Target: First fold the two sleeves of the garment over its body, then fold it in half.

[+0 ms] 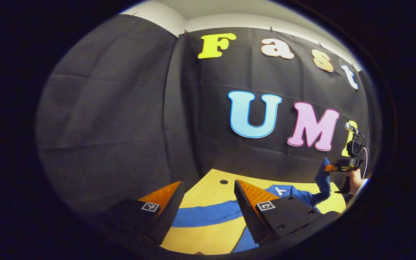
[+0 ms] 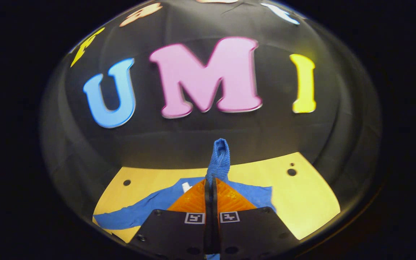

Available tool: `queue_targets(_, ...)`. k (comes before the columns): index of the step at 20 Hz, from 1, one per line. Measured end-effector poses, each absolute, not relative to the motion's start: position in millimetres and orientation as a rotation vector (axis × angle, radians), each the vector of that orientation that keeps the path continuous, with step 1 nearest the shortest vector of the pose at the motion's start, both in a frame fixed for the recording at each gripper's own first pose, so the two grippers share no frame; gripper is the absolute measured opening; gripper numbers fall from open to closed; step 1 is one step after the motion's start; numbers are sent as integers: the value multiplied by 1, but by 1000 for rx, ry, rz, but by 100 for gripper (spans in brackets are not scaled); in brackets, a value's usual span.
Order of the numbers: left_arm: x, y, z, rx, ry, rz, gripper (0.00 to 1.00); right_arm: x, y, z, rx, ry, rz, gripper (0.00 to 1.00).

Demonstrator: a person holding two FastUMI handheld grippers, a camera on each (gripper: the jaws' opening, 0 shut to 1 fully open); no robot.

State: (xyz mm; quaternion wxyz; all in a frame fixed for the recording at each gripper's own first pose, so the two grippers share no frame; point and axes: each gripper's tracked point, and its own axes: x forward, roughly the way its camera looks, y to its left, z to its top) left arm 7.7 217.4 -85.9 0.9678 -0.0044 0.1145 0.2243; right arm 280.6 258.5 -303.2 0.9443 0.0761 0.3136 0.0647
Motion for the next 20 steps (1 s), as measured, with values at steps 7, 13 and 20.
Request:
queue_targets(7, -77, 253, -103, 7, 286, 692, 80, 230, 419, -480, 208, 946, 321, 1)
queue_targets(13, -113, 246, -128, -18, 351, 766, 80, 211, 466, -516, 342, 1050, 393, 5)
queue_targets(20, -59, 253, -187, -55, 416, 645, 80, 195, 469, -451, 389, 1002, 560, 76)
